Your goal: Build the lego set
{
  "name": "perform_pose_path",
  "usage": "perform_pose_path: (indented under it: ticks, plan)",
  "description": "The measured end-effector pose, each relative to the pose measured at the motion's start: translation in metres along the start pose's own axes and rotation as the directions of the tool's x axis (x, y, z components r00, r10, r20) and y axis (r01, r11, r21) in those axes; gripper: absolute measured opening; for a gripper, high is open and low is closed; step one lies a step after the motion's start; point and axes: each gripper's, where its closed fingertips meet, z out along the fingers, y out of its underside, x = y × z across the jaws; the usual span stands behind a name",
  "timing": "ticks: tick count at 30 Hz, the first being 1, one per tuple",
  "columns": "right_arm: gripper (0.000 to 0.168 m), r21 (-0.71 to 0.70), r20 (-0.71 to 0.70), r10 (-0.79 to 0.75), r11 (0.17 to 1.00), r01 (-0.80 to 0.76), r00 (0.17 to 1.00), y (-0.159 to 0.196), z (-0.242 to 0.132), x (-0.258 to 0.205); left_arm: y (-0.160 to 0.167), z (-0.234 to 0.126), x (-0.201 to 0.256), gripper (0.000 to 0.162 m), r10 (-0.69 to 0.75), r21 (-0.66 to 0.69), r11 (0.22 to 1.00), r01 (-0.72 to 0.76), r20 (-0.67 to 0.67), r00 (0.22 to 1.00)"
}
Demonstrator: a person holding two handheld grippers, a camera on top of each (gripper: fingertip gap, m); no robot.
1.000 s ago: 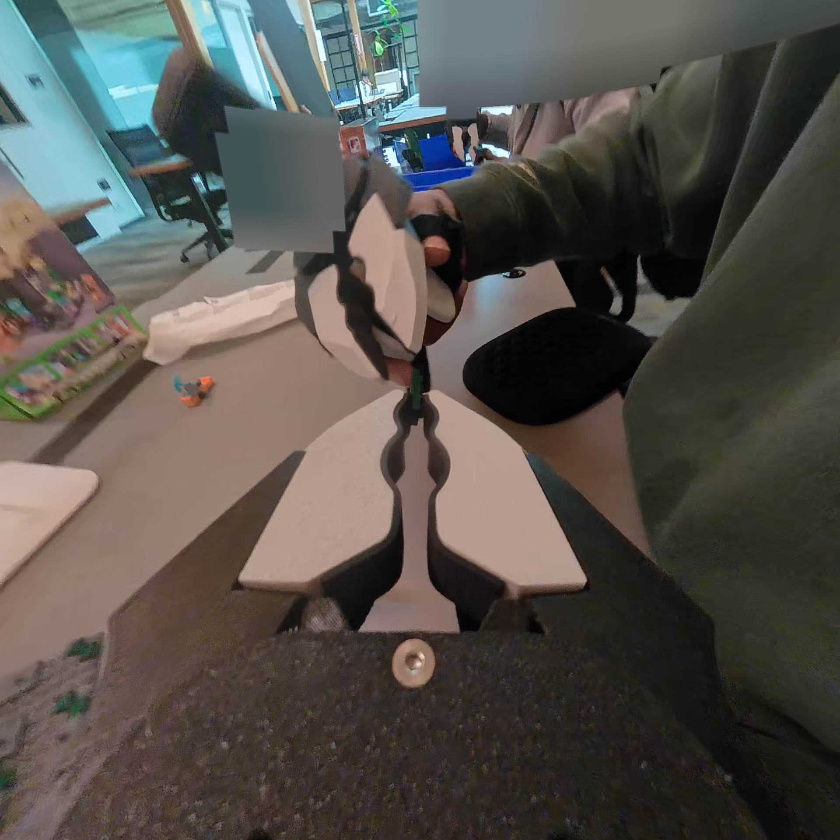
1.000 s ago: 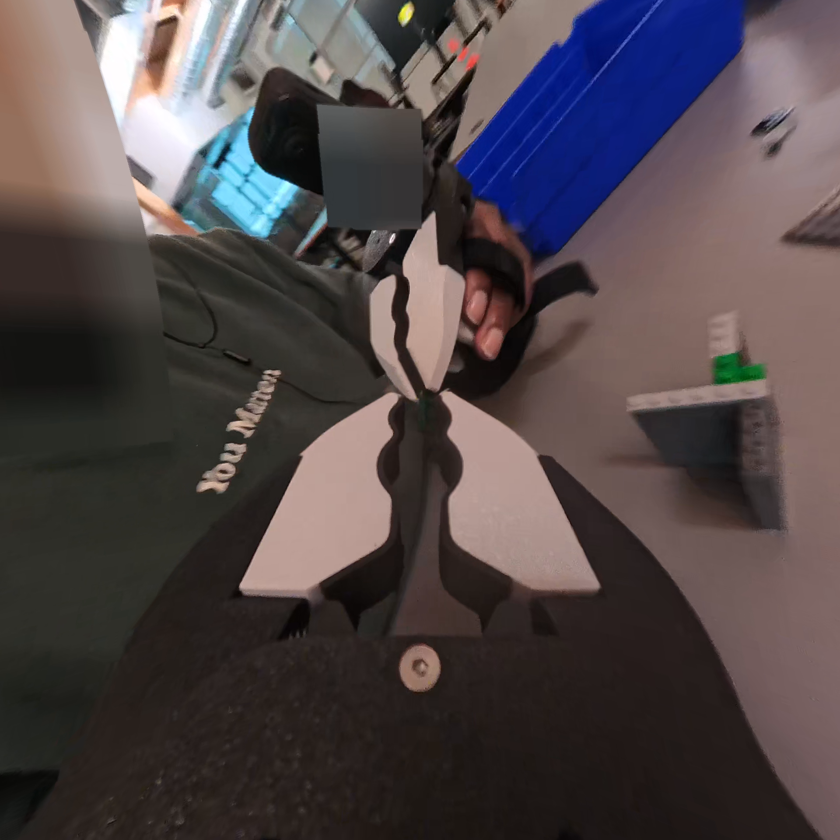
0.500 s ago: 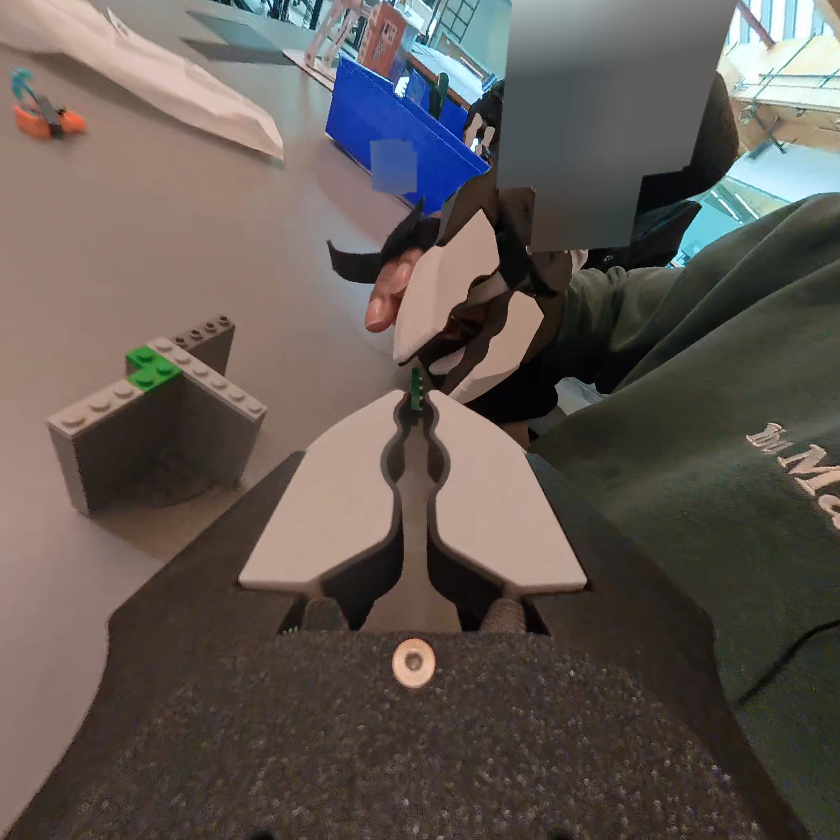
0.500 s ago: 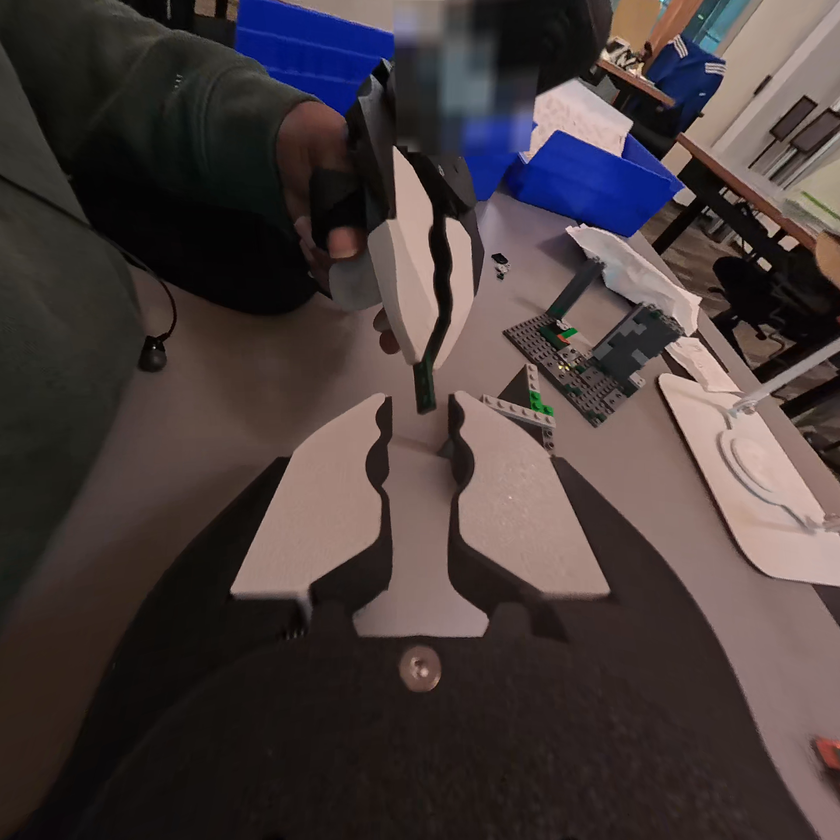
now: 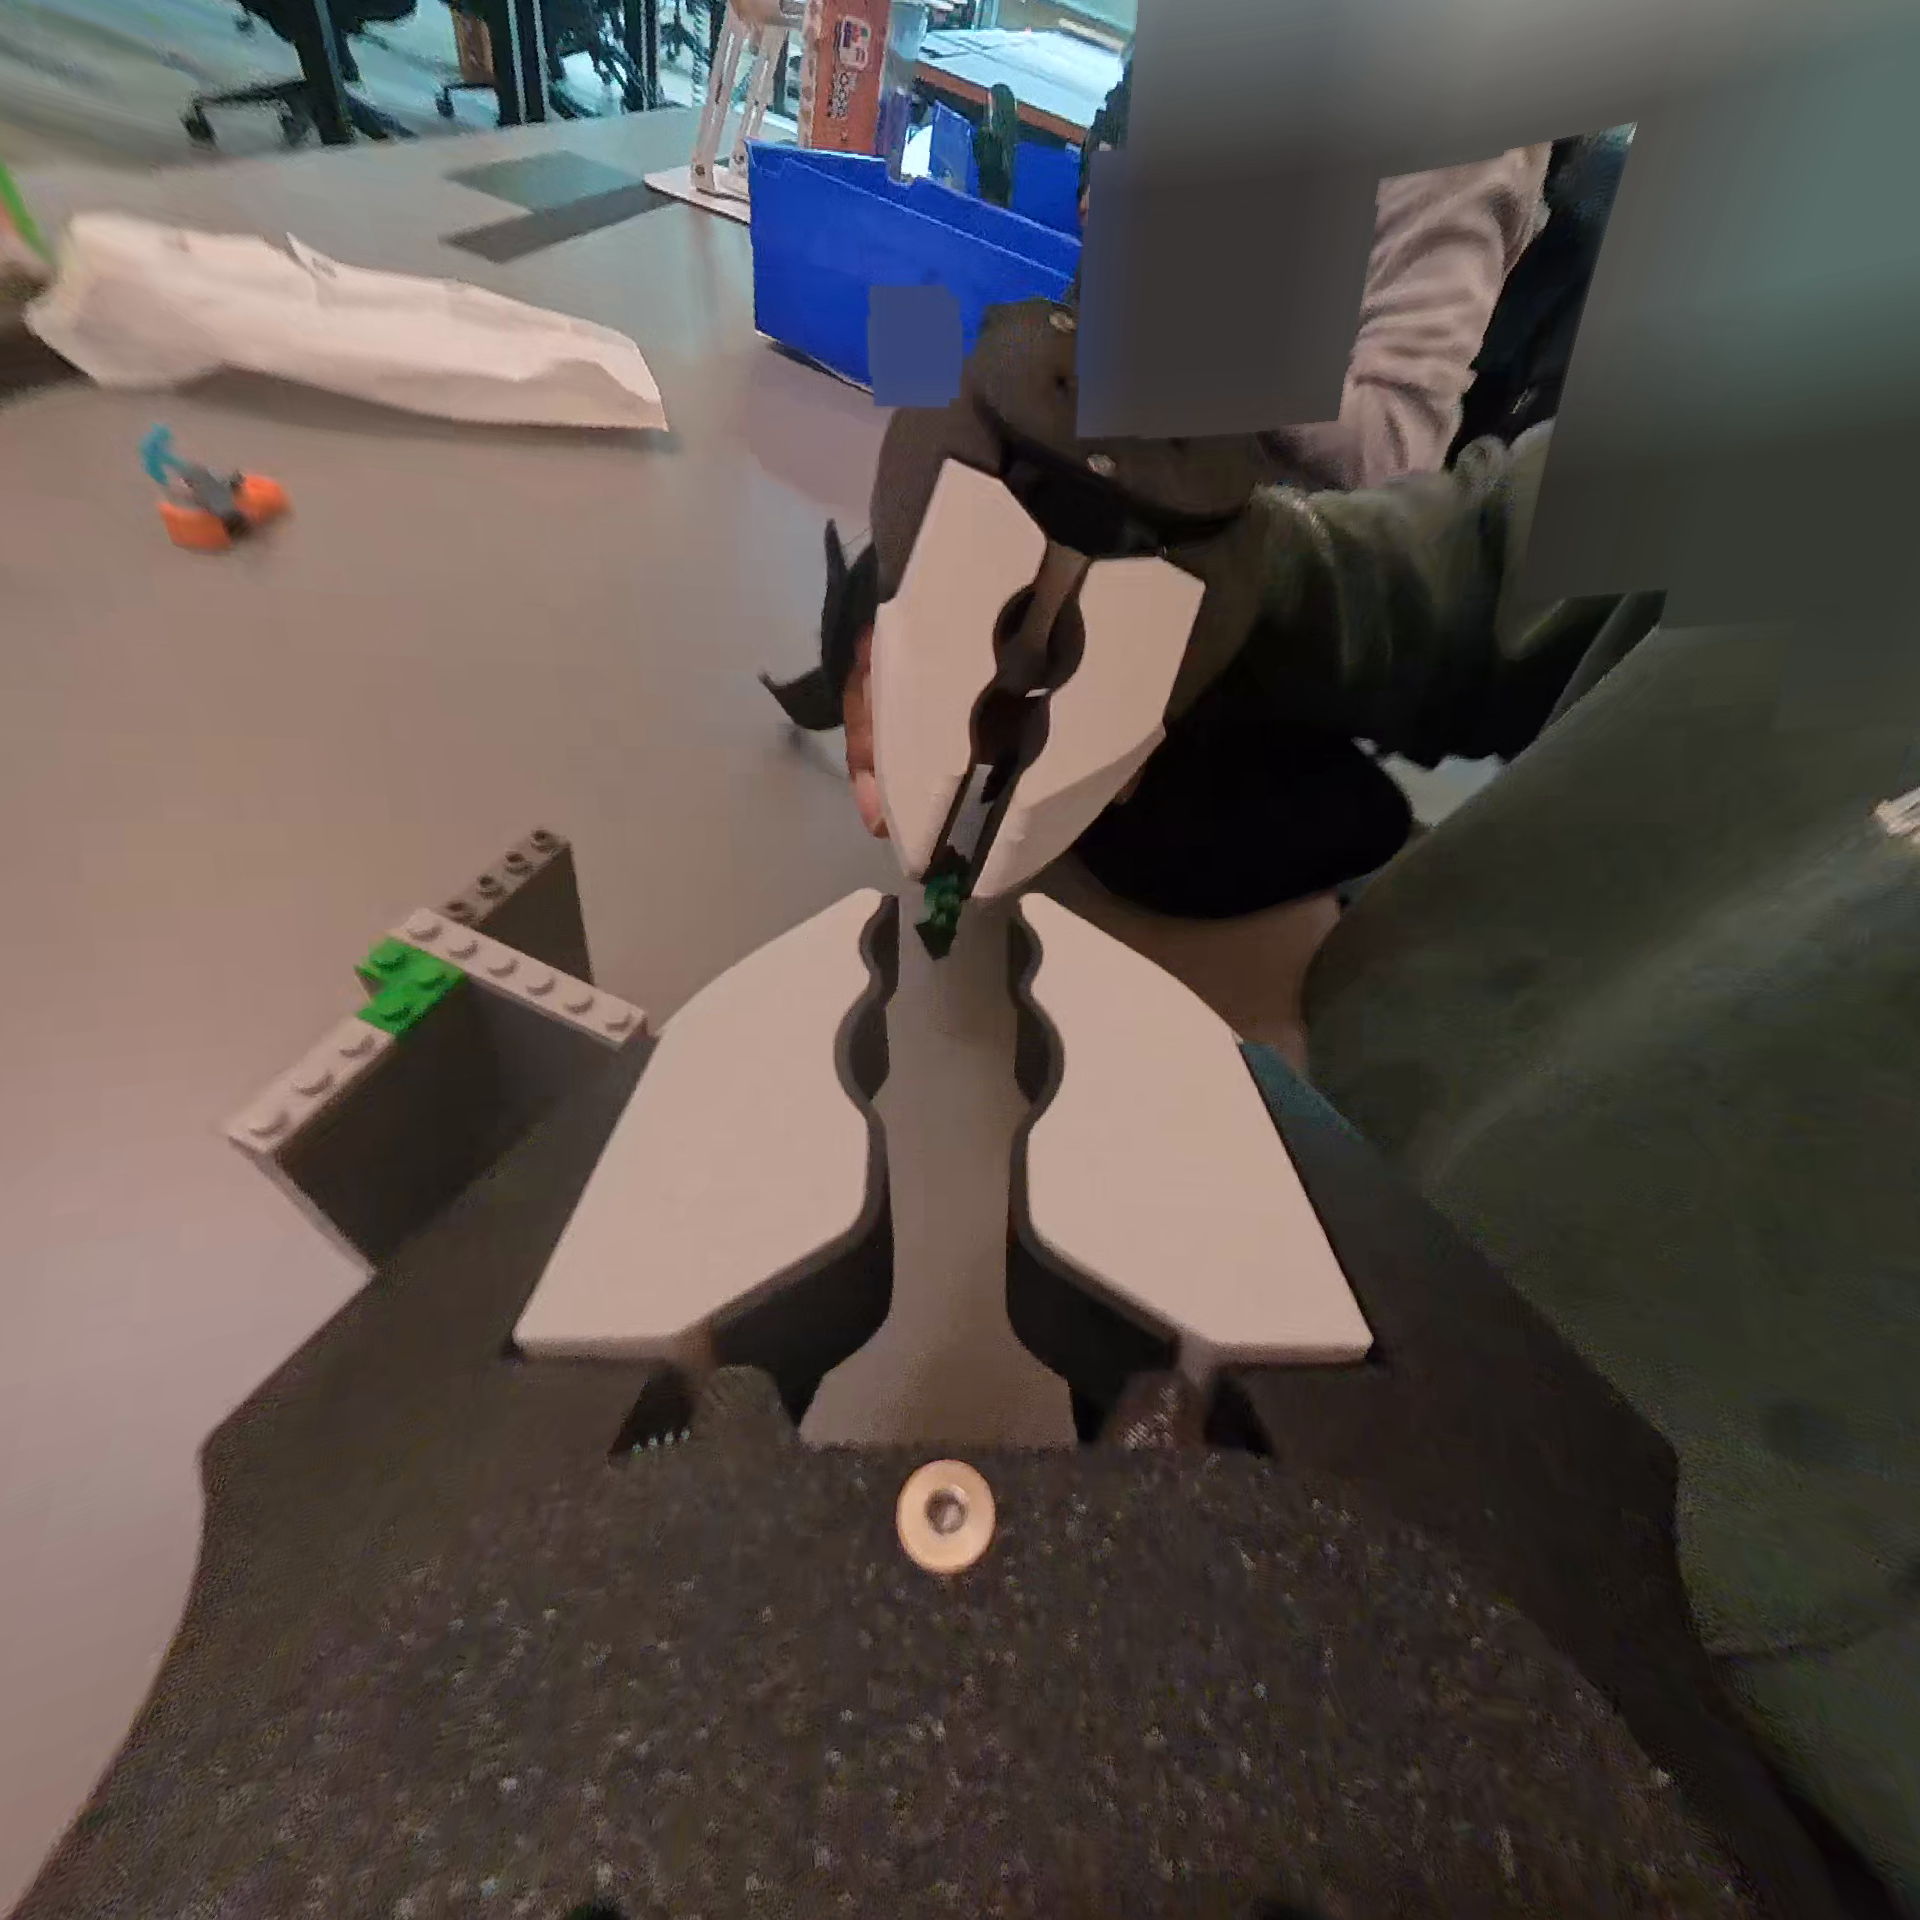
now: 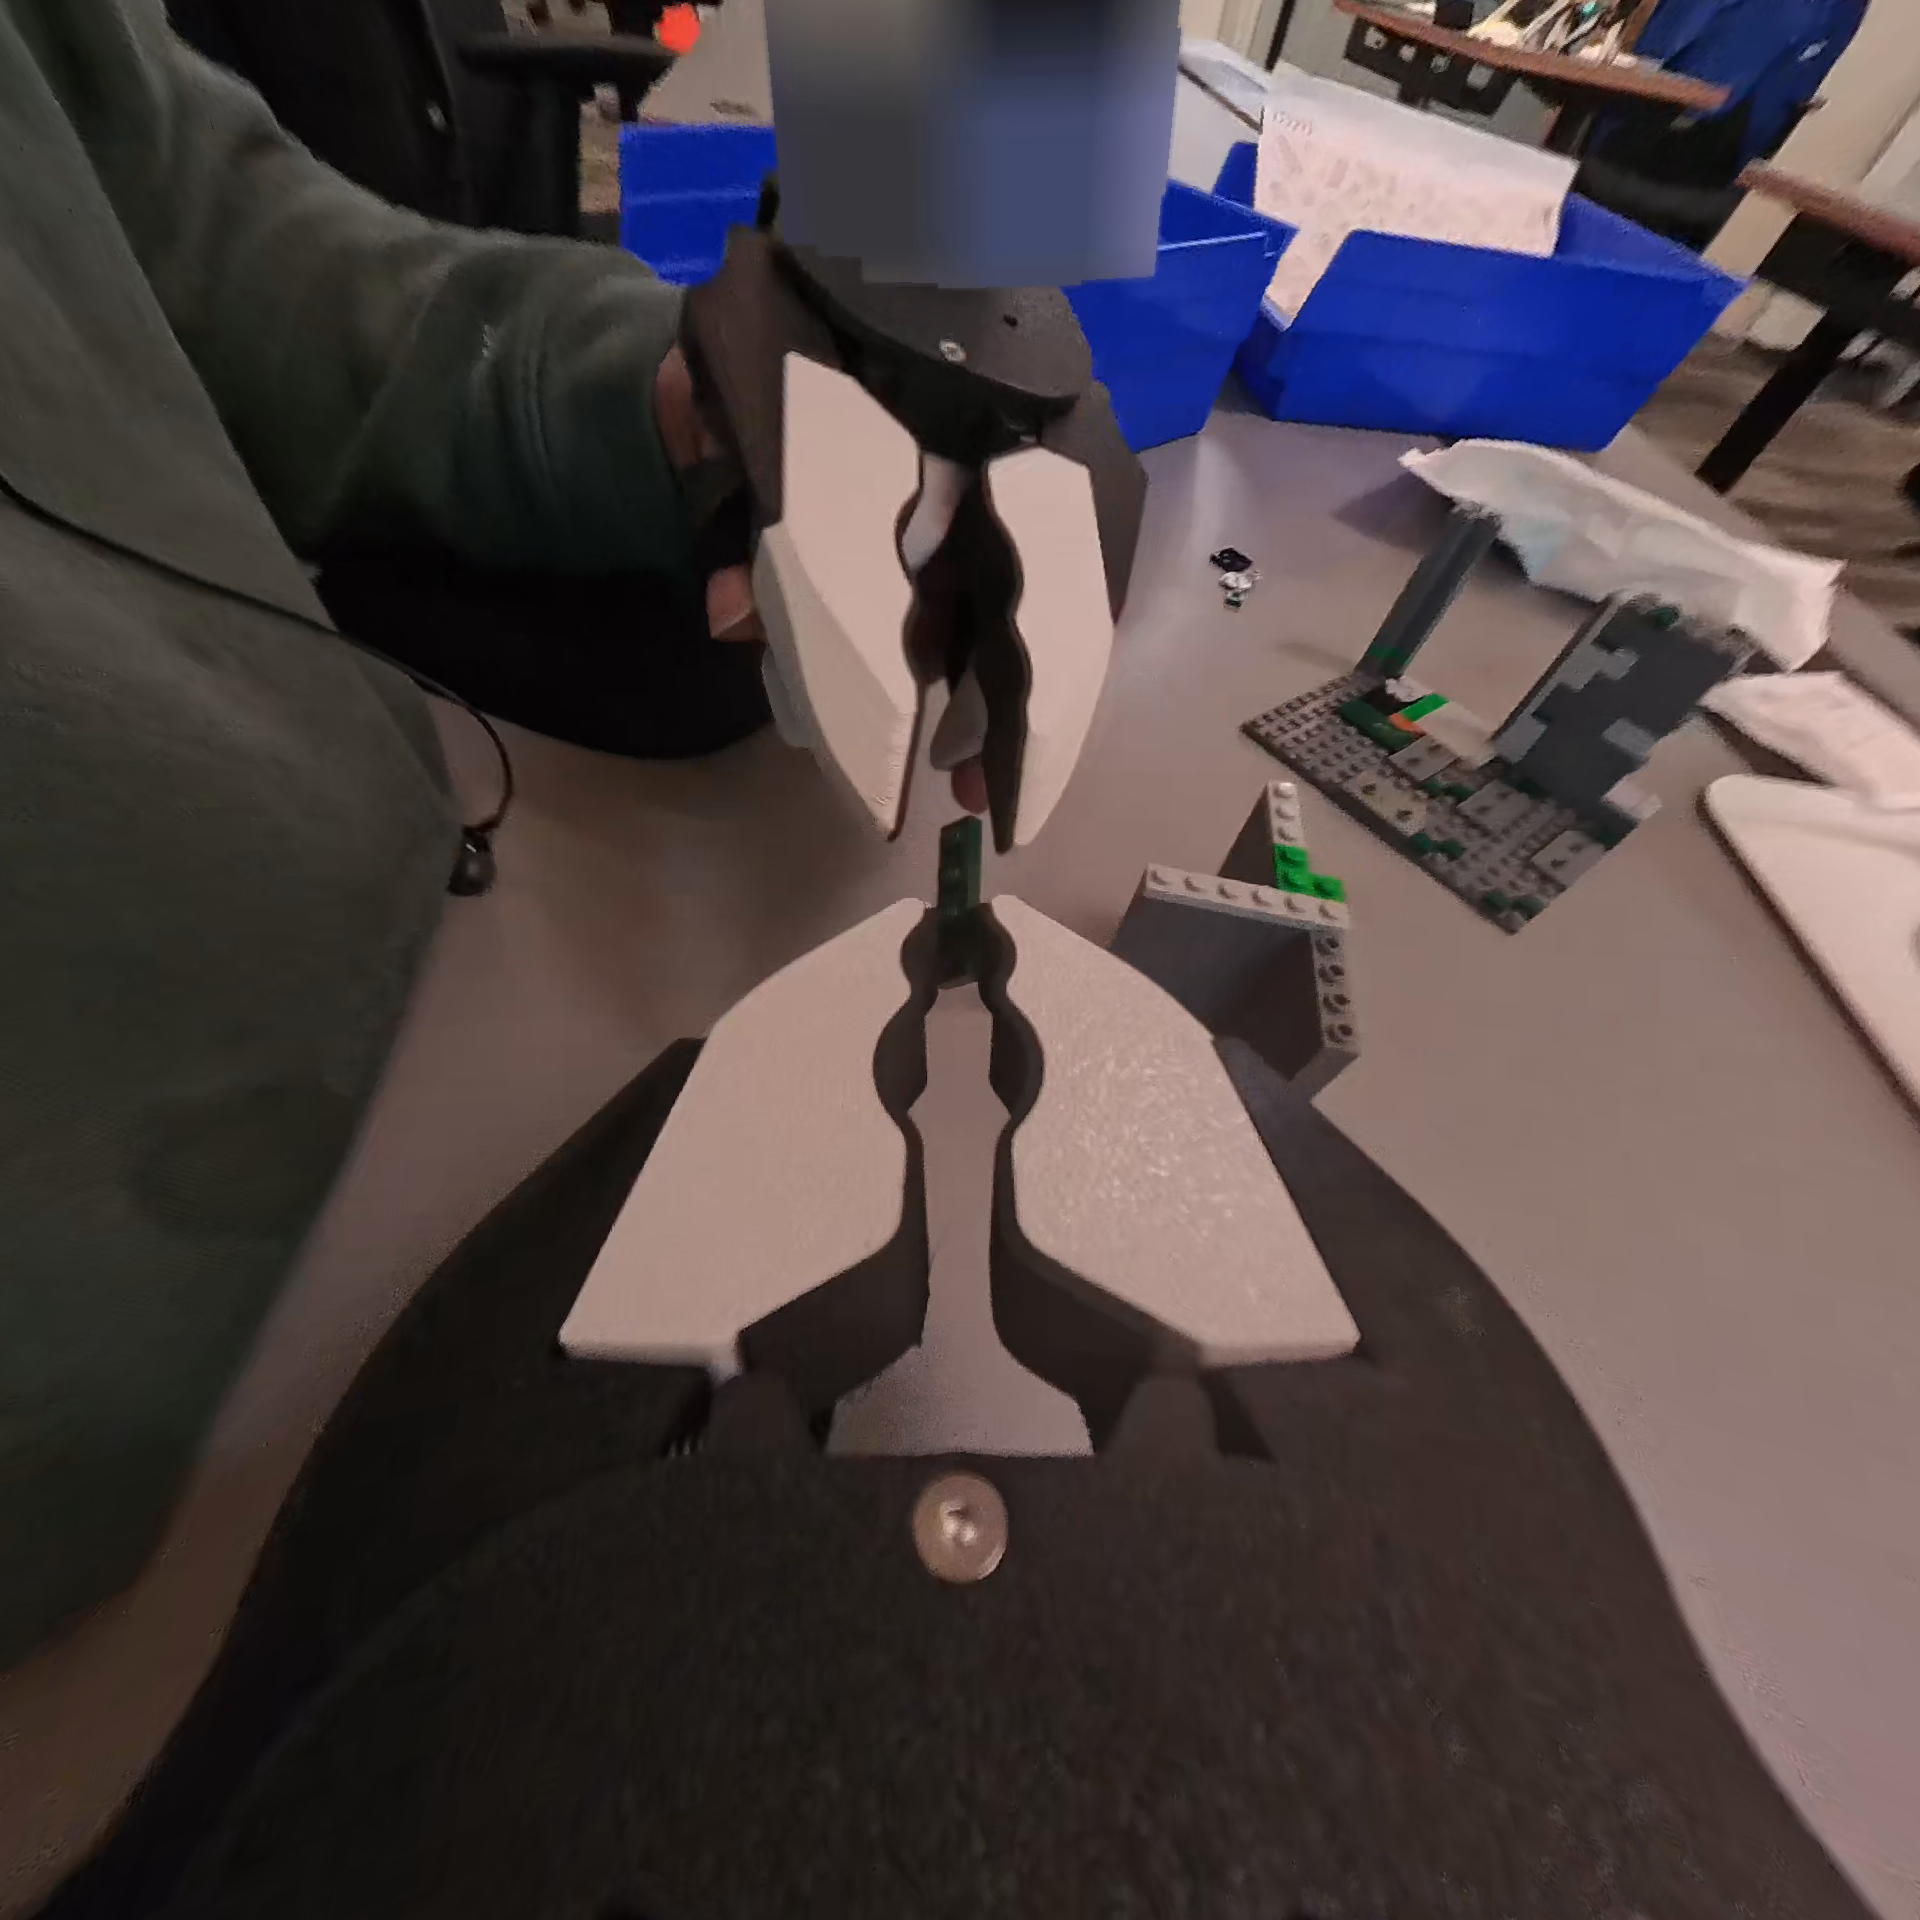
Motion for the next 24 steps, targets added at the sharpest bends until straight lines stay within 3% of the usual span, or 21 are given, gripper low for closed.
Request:
perform_pose_path:
  ticks: [7,13,20,24]
  plan:
    - [0.006,0.007,0.147,0.275,0.960,-0.279,0.950,-0.003,-0.001,-0.004,0.002,-0.002,-0.001,0.019,0.218,-0.048,0.976,-0.214,0.086,0.972]
    - [0.006,-0.033,0.274,0.466,0.879,-0.476,0.841,-0.005,0.001,-0.012,0.008,0.001,0.005,0.010,0.338,-0.085,0.940,-0.331,0.088,0.937]
    - [0.007,-0.066,0.259,0.510,0.856,-0.512,0.820,0.003,0.004,-0.010,0.014,0.003,0.002,0.009,0.339,-0.112,0.938,-0.328,0.102,0.935]
    - [0.019,-0.056,0.152,0.404,0.915,-0.400,0.902,0.001,0.003,-0.002,0.012,0.002,-0.002,0.008,0.238,-0.066,0.970,-0.233,0.102,0.966]
